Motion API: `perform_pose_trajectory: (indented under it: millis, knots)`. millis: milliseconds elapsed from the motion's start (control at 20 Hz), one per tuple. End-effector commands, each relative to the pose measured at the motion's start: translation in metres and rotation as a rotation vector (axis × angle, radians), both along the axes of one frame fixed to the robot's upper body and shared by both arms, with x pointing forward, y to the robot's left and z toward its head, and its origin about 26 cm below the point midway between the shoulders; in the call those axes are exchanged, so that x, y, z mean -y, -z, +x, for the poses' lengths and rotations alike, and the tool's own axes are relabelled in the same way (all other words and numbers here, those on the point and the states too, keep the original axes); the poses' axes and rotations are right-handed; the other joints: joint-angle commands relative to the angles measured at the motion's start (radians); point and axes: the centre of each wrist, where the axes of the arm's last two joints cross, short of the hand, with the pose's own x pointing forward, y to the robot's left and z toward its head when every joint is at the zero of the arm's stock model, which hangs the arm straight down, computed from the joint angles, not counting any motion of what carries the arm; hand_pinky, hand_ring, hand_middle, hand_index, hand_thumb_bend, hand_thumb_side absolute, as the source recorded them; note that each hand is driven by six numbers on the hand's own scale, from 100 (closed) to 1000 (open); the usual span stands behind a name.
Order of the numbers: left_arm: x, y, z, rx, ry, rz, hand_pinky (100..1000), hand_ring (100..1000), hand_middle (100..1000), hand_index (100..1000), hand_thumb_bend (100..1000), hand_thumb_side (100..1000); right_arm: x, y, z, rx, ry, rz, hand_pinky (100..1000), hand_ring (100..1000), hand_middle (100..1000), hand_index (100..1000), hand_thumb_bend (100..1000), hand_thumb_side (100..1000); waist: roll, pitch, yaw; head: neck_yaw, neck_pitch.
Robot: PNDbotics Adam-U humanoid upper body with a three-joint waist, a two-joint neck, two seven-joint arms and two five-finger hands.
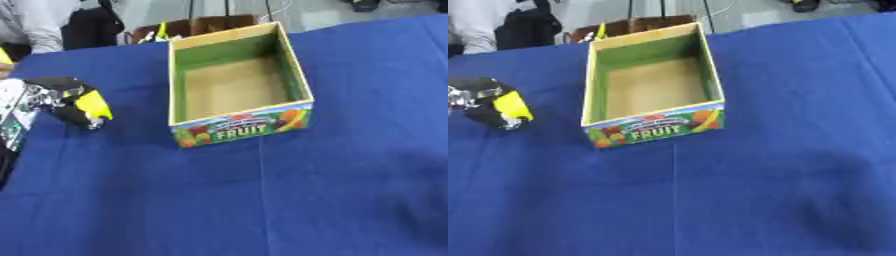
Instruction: Pick up objects on the table and place them in the box.
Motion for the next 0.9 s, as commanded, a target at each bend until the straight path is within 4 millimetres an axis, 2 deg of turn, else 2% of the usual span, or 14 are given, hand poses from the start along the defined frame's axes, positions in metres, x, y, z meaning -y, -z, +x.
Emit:
perform_pose_trajectory:
  millis: [50, 200, 250, 550, 750, 900]
  knots:
    - [-0.006, -0.024, -0.003, 0.114, -0.025, 0.029, 223, 433, 440, 580, 100, 647, 0.002, -0.007, -0.002, 0.021, 0.003, -0.017, 790, 842, 680, 755, 100, 891, -0.005, -0.026, 0.003, 0.001, 0.000]
    - [-0.004, -0.025, -0.003, 0.136, -0.028, 0.035, 223, 433, 440, 580, 100, 647, 0.002, -0.006, -0.002, 0.020, 0.003, -0.016, 790, 842, 680, 755, 100, 891, -0.005, -0.027, 0.004, 0.000, 0.001]
    - [-0.004, -0.027, -0.003, 0.145, -0.027, 0.038, 210, 423, 426, 558, 100, 607, 0.002, -0.006, -0.002, 0.020, 0.003, -0.016, 790, 844, 680, 755, 100, 892, -0.005, -0.028, 0.004, 0.000, 0.002]
    - [0.026, -0.059, -0.004, 0.250, 0.049, 0.050, 211, 422, 428, 516, 100, 588, 0.003, -0.005, -0.003, 0.008, 0.001, -0.010, 790, 846, 680, 755, 100, 894, -0.001, -0.050, 0.008, -0.006, 0.018]
    - [0.044, -0.071, -0.004, 0.252, 0.098, 0.041, 224, 431, 433, 498, 100, 586, 0.003, -0.005, -0.003, 0.004, -0.001, -0.009, 790, 847, 680, 755, 100, 891, 0.002, -0.057, 0.007, -0.004, 0.023]
    - [0.048, -0.073, -0.003, 0.212, 0.080, 0.056, 247, 445, 446, 510, 100, 585, 0.003, -0.005, -0.003, 0.001, -0.002, -0.009, 790, 848, 680, 755, 100, 891, 0.005, -0.060, 0.007, -0.004, 0.027]
